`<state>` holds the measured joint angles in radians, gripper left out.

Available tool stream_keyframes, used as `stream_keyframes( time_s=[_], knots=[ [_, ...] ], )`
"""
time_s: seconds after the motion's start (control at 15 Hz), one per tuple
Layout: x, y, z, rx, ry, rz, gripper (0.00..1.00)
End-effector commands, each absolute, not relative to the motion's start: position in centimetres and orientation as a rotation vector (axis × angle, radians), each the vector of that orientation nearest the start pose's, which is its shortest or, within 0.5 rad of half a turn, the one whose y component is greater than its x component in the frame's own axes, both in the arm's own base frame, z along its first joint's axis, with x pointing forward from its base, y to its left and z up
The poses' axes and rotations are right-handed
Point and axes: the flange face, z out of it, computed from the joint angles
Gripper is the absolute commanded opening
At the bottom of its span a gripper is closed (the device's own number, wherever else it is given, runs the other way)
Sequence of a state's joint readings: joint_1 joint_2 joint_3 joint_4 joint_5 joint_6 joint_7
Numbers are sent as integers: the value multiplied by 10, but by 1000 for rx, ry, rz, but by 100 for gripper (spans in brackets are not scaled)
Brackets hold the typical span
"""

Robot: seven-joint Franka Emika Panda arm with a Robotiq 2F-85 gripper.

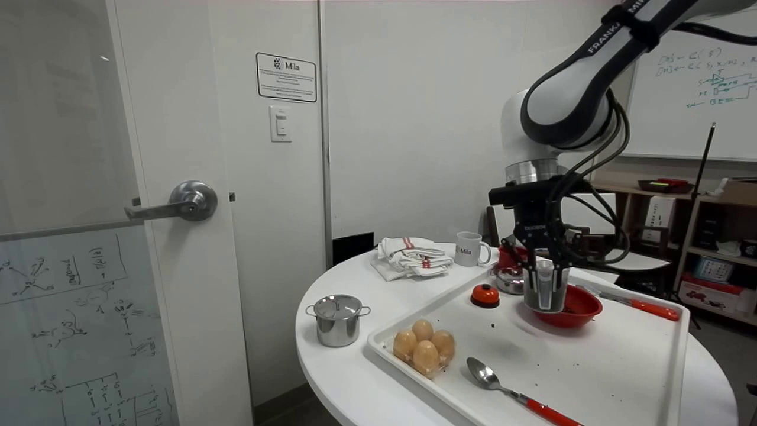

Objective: Pour some of the contents in the jug into the red bowl

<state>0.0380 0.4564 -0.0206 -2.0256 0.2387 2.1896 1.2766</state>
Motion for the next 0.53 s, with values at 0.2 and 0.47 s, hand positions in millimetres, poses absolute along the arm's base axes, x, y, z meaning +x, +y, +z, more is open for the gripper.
stream_keyframes(
  time_s=[0.2, 0.47],
  knots=[
    [531, -42, 254, -2016, 2144, 552, 10],
    [531, -63, 254, -1936, 2203, 565, 9]
  ],
)
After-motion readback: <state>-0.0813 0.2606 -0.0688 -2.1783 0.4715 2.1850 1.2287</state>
